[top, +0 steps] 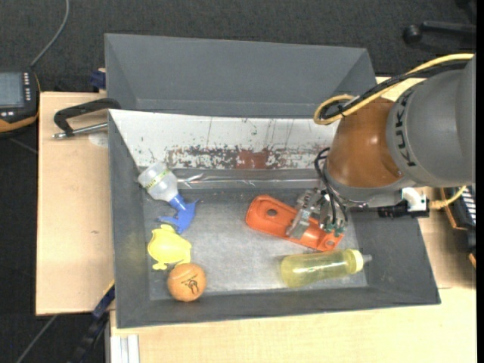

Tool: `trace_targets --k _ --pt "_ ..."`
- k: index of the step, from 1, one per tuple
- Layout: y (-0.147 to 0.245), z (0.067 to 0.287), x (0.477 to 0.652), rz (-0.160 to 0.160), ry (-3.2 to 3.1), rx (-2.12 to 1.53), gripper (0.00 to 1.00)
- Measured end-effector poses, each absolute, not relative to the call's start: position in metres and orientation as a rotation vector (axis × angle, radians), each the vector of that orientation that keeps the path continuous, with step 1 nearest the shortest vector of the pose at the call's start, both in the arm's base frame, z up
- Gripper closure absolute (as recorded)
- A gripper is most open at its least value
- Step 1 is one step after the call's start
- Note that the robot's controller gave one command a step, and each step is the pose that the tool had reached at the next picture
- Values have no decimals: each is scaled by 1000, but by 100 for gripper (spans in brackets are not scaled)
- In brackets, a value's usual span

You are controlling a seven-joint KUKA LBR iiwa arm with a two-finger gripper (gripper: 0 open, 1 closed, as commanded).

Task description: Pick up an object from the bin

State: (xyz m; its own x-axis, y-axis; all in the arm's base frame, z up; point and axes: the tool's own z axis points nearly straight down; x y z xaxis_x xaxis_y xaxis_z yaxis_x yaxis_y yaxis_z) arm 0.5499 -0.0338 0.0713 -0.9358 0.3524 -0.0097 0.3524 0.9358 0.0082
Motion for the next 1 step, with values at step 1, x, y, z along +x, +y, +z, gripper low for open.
trace_targets --k 1 --pt "-31 72 559 11 3080 550 100"
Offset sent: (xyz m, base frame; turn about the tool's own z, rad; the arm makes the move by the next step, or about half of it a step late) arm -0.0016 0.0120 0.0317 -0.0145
